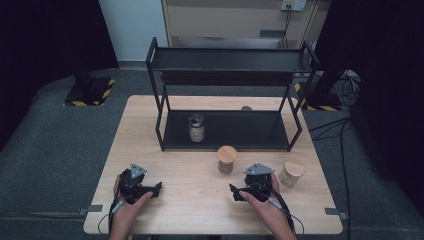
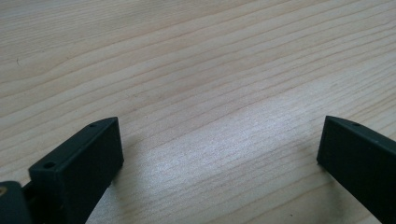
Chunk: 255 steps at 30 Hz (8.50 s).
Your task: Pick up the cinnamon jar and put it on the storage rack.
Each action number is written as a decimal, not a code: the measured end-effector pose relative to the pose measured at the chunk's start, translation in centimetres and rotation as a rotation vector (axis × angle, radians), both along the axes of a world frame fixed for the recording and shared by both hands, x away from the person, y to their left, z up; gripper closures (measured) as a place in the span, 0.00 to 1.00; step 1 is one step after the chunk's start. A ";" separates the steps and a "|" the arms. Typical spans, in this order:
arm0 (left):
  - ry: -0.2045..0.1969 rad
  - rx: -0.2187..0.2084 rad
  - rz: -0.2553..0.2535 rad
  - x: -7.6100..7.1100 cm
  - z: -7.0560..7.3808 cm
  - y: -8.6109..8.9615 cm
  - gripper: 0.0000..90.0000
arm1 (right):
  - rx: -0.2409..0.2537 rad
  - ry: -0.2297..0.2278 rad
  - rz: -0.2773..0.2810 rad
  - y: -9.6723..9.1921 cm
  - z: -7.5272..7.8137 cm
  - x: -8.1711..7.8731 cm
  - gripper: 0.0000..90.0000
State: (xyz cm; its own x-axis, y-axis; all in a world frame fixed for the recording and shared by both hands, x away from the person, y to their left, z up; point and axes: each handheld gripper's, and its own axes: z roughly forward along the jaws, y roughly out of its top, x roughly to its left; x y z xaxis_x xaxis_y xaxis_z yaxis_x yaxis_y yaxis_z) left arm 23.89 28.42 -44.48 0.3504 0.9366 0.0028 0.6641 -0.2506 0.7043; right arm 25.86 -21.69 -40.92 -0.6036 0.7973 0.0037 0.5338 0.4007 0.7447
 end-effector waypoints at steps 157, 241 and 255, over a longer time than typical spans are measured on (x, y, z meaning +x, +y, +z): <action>0.000 0.002 -0.015 0.2 0.0 0.2 0.00 | 0.014 0.003 -0.082 5.2 3.5 8.1 0.29; 0.000 0.002 -0.021 0.4 0.0 0.2 0.00 | 0.044 0.012 -0.238 7.2 2.6 17.8 0.29; 0.000 0.002 -0.023 0.4 0.0 0.2 0.00 | 0.031 0.014 -0.241 7.6 2.5 18.4 0.29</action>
State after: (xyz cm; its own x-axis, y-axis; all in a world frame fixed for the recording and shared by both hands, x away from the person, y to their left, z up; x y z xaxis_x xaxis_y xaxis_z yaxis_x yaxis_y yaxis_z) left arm 24.31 28.62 -44.49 0.3719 0.9283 0.0049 0.6581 -0.2674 0.7039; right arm 44.31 -14.06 -38.44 -0.3954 0.9178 0.0373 0.6219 0.2376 0.7462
